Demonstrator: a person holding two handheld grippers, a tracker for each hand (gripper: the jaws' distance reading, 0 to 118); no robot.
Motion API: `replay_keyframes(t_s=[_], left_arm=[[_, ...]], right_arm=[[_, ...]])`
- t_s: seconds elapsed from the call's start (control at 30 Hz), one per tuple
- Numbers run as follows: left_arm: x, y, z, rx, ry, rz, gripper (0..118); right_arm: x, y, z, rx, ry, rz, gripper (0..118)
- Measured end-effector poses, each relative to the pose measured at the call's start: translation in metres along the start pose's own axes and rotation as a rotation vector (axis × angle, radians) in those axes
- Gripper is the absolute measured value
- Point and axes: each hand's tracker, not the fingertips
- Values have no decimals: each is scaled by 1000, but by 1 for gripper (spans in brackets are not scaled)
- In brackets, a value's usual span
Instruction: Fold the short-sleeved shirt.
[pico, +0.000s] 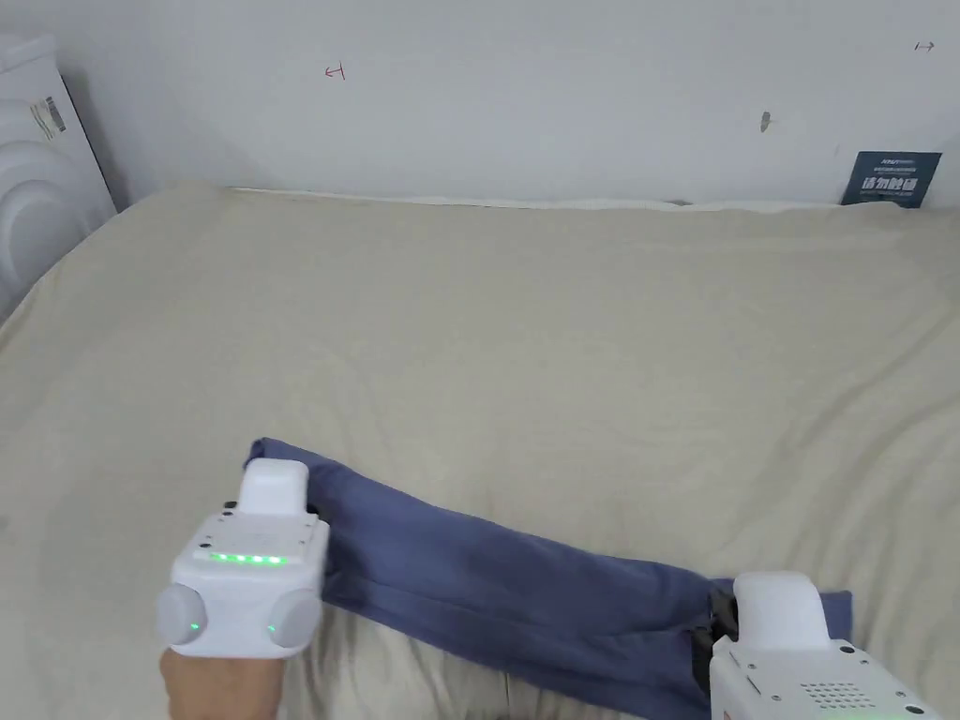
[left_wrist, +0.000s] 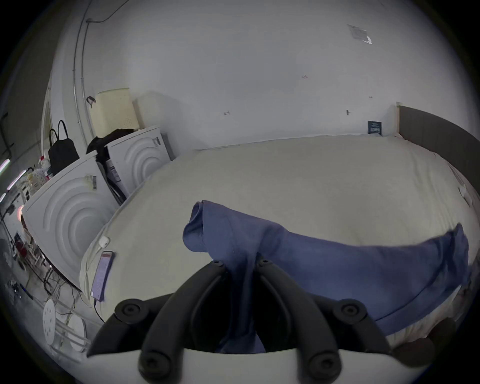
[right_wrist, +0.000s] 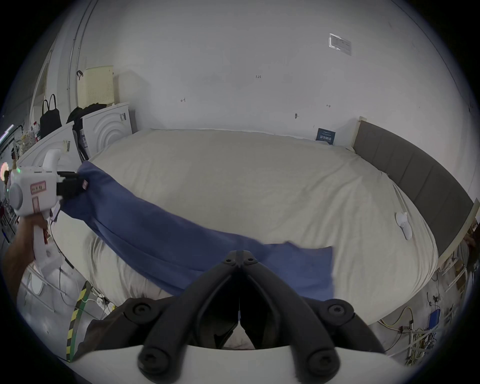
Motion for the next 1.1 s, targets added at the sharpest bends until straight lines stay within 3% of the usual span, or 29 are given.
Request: replay_keyframes(t_s=[0.13,0.23,0.33,0.6,0.77,0.97,1.0,1.03,1.1], left_arm=[[-54,-16,3,-56,110,30,14],[-62,-27,23,-6,26,68,14],[-40,-26,34,23,-8,-24,14],[60,-16,42,53,-225,-66,14],[127,-22,34,-9,-377,-193,14],[156,-43,15,-145,-470,-221,14],[156,-47,14,-150,-491,-215,26],[155,-49,16,-154,-534,-199,52],[146,-50,27,-118,-589,-169,118]], right_arm=[[-1,0,1,6,5,-6,0],[-6,1,-2,11,14,-6,0],[-11,4,-3,16,28,-5,0],[-9,3,10,37,26,2,0],[1,-3,11,28,9,-4,0],[12,-3,10,17,-23,-13,0],[13,-3,10,17,-26,-17,0],[13,-3,9,16,-29,-21,0],[12,-3,6,11,-28,-21,0]])
